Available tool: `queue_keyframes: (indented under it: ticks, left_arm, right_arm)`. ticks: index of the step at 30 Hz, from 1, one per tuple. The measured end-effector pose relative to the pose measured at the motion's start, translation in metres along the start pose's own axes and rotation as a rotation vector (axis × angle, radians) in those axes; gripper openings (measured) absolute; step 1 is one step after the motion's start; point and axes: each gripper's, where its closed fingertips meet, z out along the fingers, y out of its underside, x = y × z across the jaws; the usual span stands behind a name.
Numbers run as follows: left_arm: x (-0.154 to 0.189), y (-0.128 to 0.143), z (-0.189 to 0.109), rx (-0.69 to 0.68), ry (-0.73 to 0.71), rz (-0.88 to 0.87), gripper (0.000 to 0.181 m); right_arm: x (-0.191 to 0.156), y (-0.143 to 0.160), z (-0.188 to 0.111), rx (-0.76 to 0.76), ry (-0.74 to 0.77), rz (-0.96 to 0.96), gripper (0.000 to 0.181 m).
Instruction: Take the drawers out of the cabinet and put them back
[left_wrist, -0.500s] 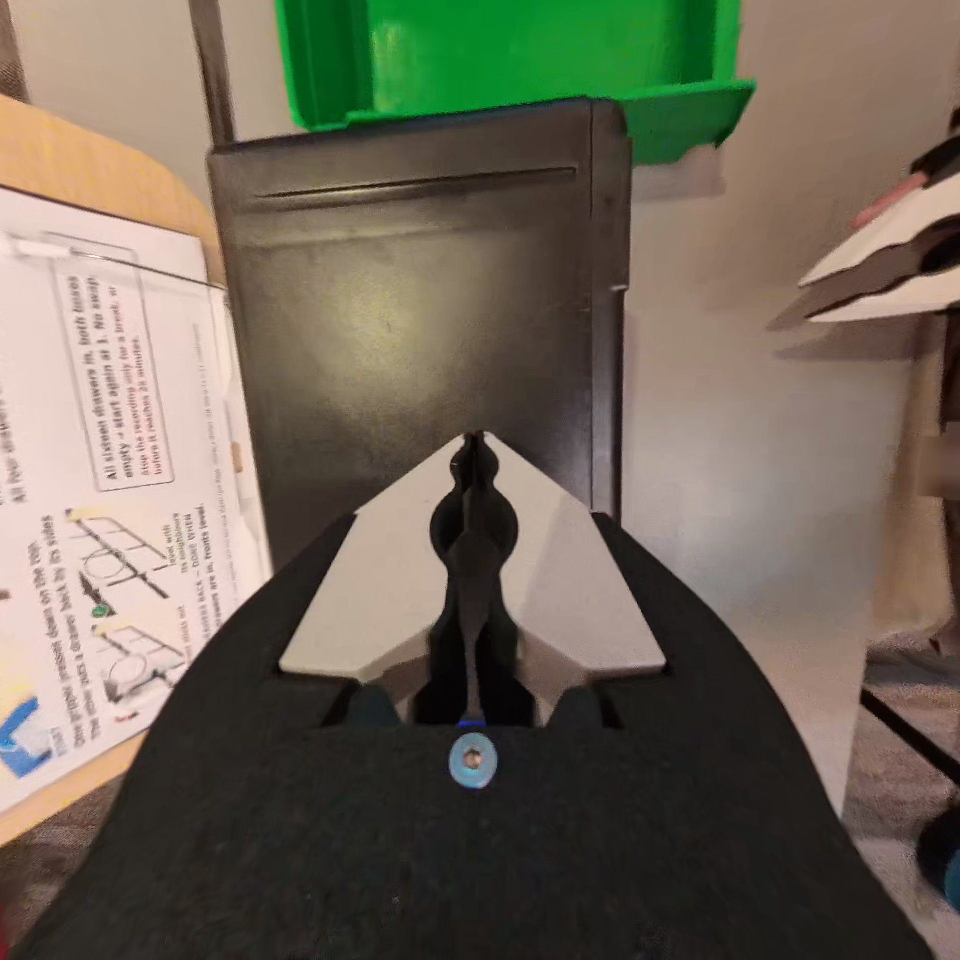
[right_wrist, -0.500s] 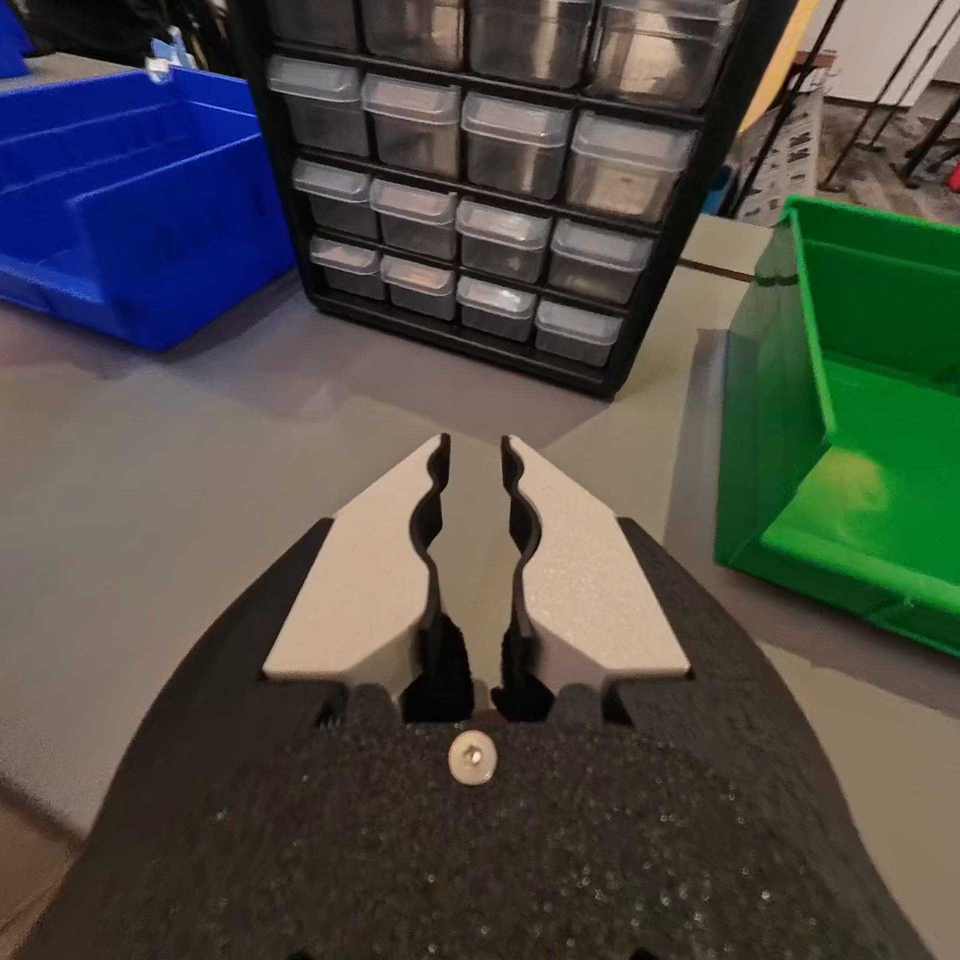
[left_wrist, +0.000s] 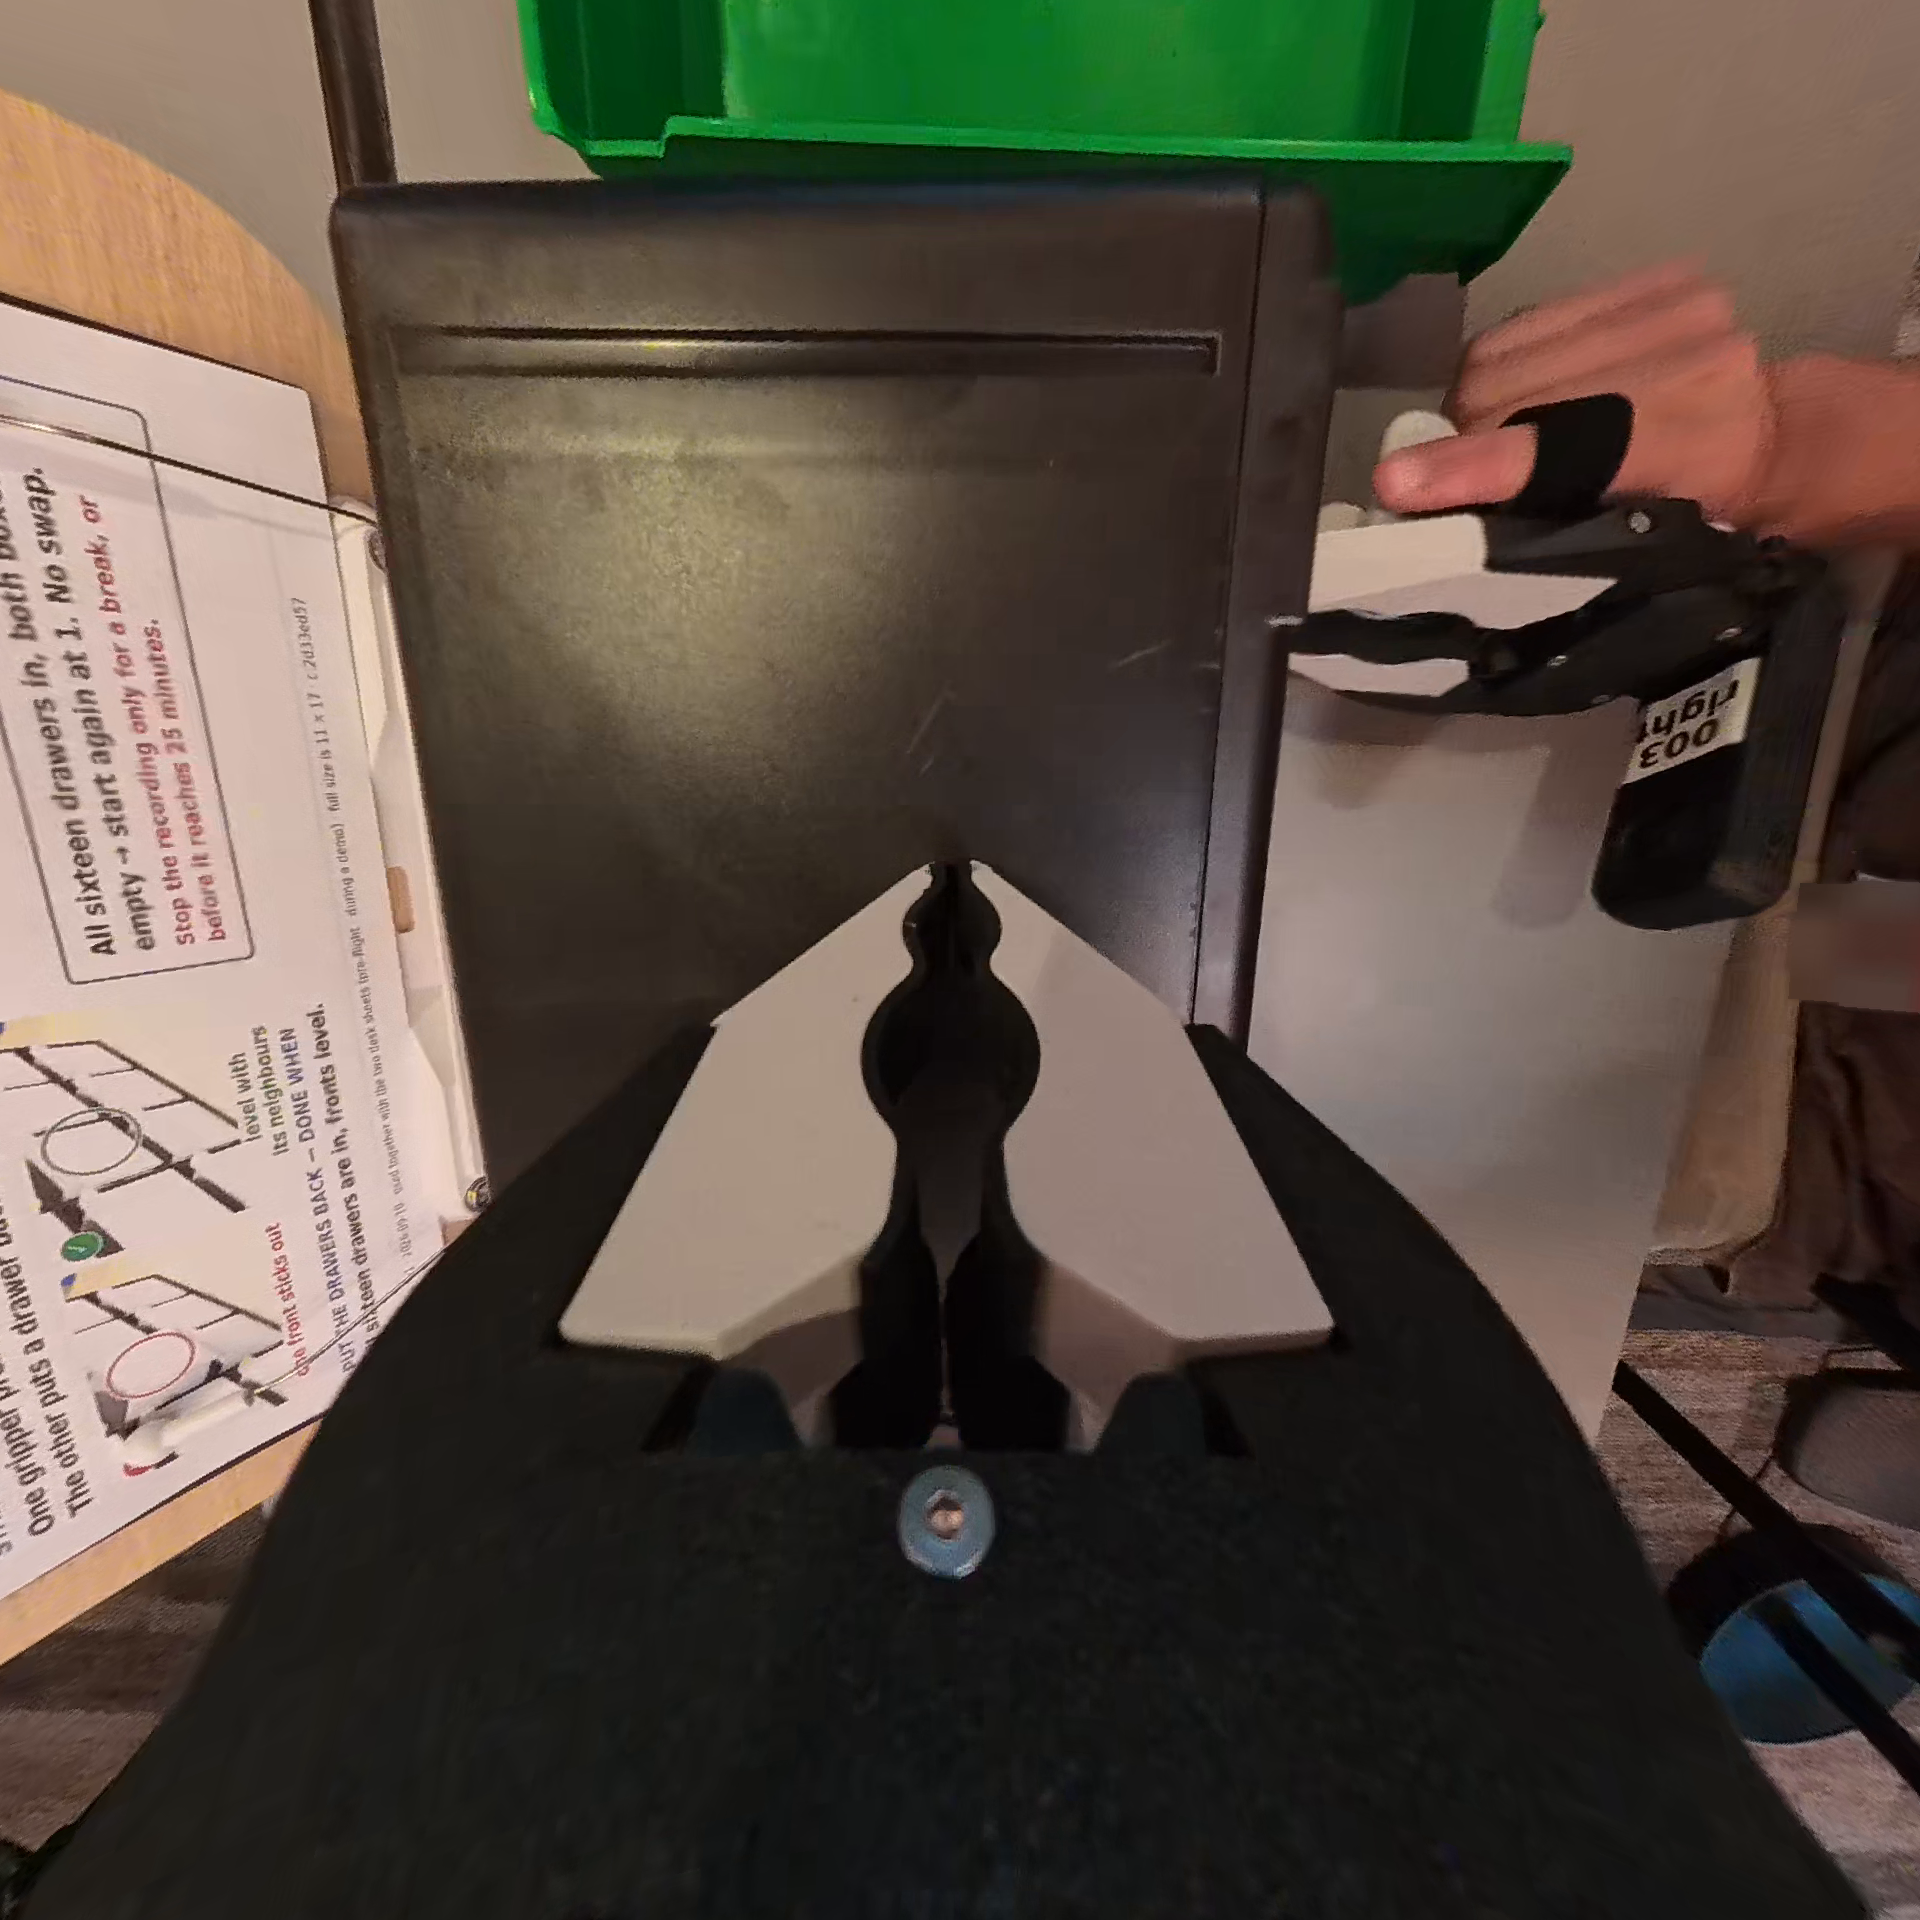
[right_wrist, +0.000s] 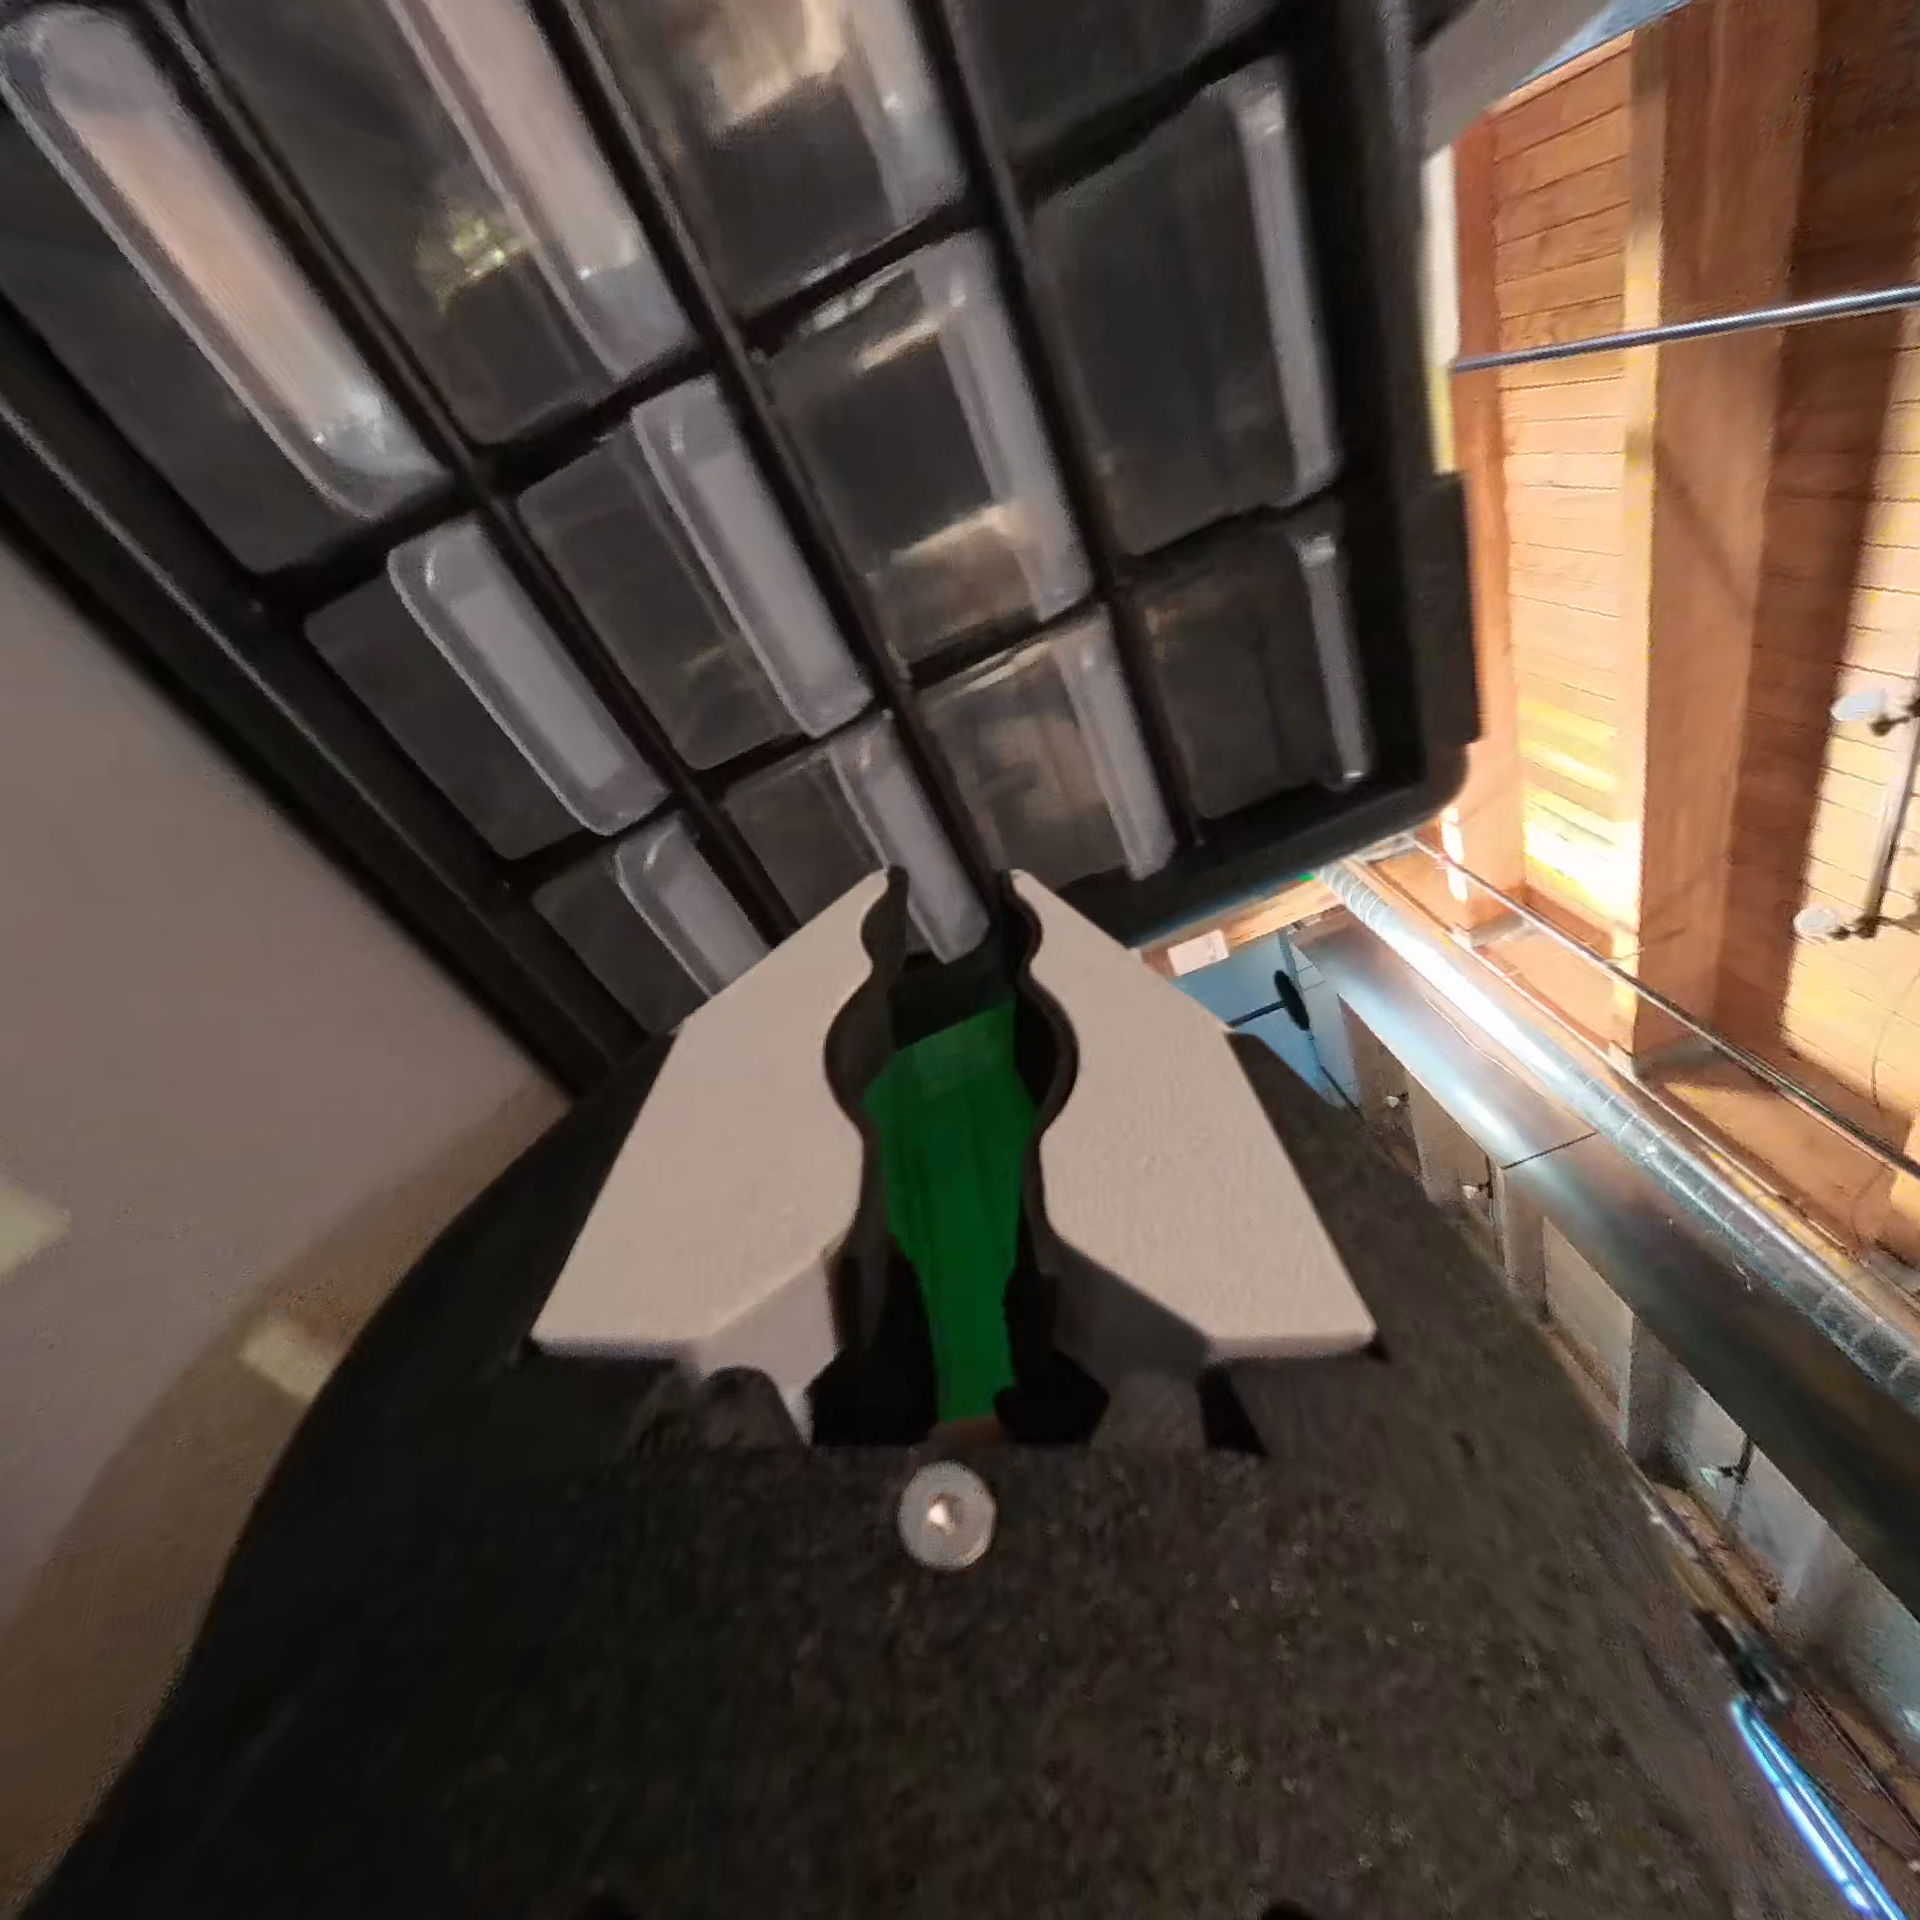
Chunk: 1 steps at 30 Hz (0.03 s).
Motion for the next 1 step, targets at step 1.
queue_keyframes:
  ticks: [1]
  left_arm:
    - [0.0, 0.0, 0.0001, -0.008, -0.009, 0.007, 0.0]
  right_arm:
    - [-0.0038, 0.0013, 0.0019, -0.001, -0.009, -0.004, 0.016]
